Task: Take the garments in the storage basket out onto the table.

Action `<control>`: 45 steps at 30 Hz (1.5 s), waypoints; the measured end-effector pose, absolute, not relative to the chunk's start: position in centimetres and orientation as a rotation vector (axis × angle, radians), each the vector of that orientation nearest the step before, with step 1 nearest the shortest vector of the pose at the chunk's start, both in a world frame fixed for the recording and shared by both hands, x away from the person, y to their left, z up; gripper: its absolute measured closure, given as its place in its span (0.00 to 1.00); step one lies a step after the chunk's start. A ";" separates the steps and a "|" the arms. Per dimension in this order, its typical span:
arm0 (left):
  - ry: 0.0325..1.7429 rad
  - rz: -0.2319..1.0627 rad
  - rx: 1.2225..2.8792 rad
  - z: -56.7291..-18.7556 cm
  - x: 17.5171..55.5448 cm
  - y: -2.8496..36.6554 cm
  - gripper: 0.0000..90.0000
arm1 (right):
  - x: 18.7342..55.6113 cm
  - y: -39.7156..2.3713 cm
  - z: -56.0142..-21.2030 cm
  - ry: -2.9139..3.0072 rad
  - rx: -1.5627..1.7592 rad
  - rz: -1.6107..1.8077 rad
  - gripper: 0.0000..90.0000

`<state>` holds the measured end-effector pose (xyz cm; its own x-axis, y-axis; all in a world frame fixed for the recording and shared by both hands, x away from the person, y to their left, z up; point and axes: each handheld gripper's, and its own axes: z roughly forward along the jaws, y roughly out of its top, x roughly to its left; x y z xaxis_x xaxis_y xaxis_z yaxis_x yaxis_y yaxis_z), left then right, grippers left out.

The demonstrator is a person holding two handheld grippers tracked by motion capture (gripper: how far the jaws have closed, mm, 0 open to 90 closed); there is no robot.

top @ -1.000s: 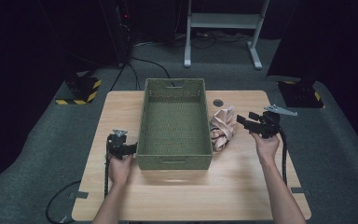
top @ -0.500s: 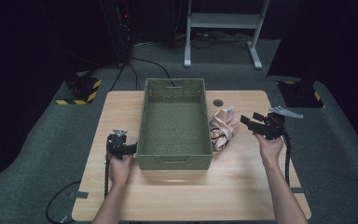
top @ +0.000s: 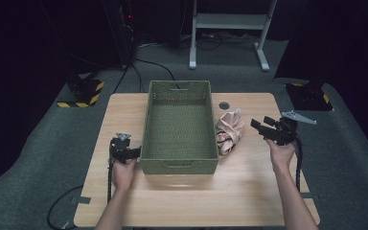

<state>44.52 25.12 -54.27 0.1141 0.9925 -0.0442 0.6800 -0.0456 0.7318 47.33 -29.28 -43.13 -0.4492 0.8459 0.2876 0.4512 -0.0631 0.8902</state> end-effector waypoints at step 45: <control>1.627 0.662 1.789 -54.3 44.5 25.1 0.13 | 46.3 -28.6 -46.7 1.916 1.407 1.378 0.30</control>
<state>44.52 25.12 -54.27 0.1140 0.9925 -0.0443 0.6796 -0.0454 0.7322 46.25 -28.65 -46.71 -0.4189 0.8795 0.2260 0.4939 0.0119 0.8694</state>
